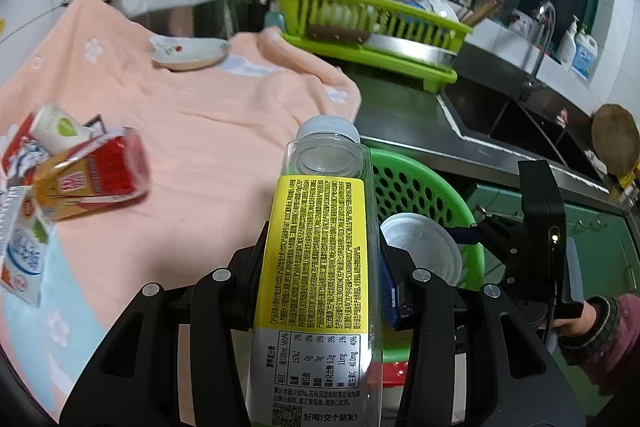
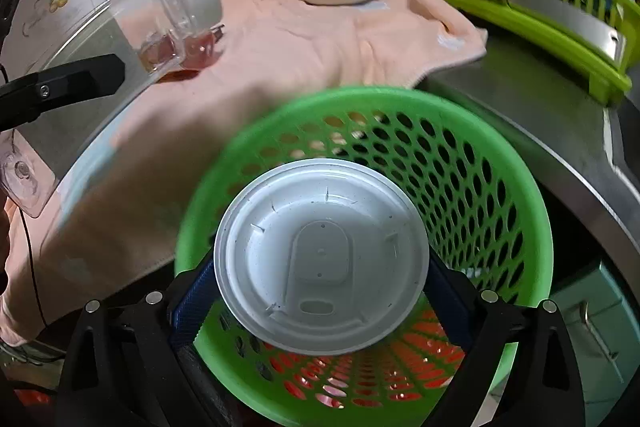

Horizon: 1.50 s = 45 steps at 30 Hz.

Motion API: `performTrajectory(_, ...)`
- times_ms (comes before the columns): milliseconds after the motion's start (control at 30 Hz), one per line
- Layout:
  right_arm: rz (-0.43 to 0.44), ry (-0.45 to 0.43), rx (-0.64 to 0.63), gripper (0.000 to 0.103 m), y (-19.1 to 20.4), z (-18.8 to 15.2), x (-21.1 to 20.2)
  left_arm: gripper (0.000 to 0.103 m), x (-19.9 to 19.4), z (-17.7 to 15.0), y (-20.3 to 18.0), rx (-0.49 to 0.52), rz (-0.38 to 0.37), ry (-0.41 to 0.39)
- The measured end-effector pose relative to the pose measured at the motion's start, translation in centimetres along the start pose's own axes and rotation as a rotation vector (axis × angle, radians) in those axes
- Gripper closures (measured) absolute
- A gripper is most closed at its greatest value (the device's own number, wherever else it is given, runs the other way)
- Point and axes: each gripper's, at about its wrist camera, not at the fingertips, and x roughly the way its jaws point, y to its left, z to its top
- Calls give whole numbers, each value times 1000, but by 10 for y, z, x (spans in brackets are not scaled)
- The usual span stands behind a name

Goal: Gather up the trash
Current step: 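Drop the white lid into the green basket with the right gripper while the left gripper drops the bottle, then move both grippers back over the towel toward the red-gold drink bottle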

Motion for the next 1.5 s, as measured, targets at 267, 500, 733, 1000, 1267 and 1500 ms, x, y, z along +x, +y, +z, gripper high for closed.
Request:
performTrajectory(267,12,-1,30,11,-17,-10,-4,58,32,2,-19,21,-16,67)
performTrajectory(500,31,-15,49,11,-25,-13,-14,58,47,2,-26,26,-22,101)
performTrajectory(733,32,-27,53,11,-27,-15,-16,58,54,5,-29,19,-25,110)
performTrajectory(1000,8,-61,66,11,-35,-16,-28,57,69,4,-33,2,-24,154)
performTrajectory(1267,3,-72,80,11,-38,-17,-32,41,66,3,-34,-2,-28,144)
performTrajectory(1500,15,-78,60,11,-32,-10,-33,41,49,5,-21,-18,2,114)
